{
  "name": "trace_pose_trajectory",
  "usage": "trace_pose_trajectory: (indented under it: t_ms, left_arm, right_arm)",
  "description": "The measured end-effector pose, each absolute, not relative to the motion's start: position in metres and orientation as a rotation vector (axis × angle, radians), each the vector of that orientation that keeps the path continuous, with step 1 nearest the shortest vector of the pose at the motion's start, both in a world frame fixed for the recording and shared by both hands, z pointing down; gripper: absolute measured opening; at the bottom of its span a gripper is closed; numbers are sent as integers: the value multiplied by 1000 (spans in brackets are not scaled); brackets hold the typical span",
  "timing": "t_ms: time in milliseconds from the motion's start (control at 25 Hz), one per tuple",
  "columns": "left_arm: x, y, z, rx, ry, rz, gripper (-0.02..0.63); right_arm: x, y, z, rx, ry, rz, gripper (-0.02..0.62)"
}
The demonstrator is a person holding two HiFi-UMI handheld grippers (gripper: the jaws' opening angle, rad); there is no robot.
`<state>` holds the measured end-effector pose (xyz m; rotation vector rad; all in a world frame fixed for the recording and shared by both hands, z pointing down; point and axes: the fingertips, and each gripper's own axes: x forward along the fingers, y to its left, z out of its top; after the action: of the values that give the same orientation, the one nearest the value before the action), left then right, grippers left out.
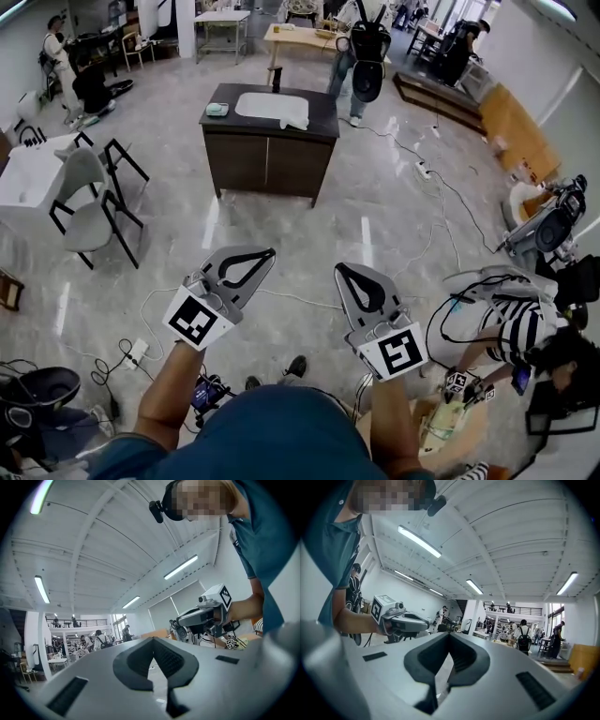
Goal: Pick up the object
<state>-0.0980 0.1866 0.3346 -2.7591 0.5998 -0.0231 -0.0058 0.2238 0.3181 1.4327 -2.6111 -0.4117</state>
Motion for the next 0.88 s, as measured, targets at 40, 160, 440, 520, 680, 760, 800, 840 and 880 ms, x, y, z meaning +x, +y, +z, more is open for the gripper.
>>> trace_pose_trajectory:
  t_ms: [40, 160, 440, 520, 680, 760, 800, 840, 880]
  left_arm:
    - [-96, 180, 334, -2755, 607, -30, 3]
    - [-85, 163, 332, -2746, 631, -48, 3]
    - [-39, 124, 336, -2733, 700, -99, 3]
    - [-27, 116, 337, -2721, 706, -110, 3]
    - [-10, 100, 336, -2707, 739, -119, 3]
    - [-1, 93, 336, -2708, 741, -132, 3]
    - [3, 89, 338, -2710, 737, -143, 3]
    - [6, 85, 340, -2713, 733, -155, 3]
    - [7, 81, 342, -2717, 729, -161, 3]
  right_arm:
    - [-3, 217, 318, 1424, -2618, -414, 14]
    - [8, 195, 316, 1400, -2651, -411, 14]
    - [49, 150, 321, 1333, -2724, -397, 14]
    - [59, 140, 322, 1326, -2750, -354, 14]
    - [79, 122, 323, 1310, -2772, -364, 14]
    - [88, 114, 323, 1311, -2777, -360, 14]
    - [93, 110, 324, 1312, -2780, -359, 14]
    - [95, 107, 325, 1316, -2783, -349, 14]
    - [96, 103, 327, 1320, -2785, -333, 14]
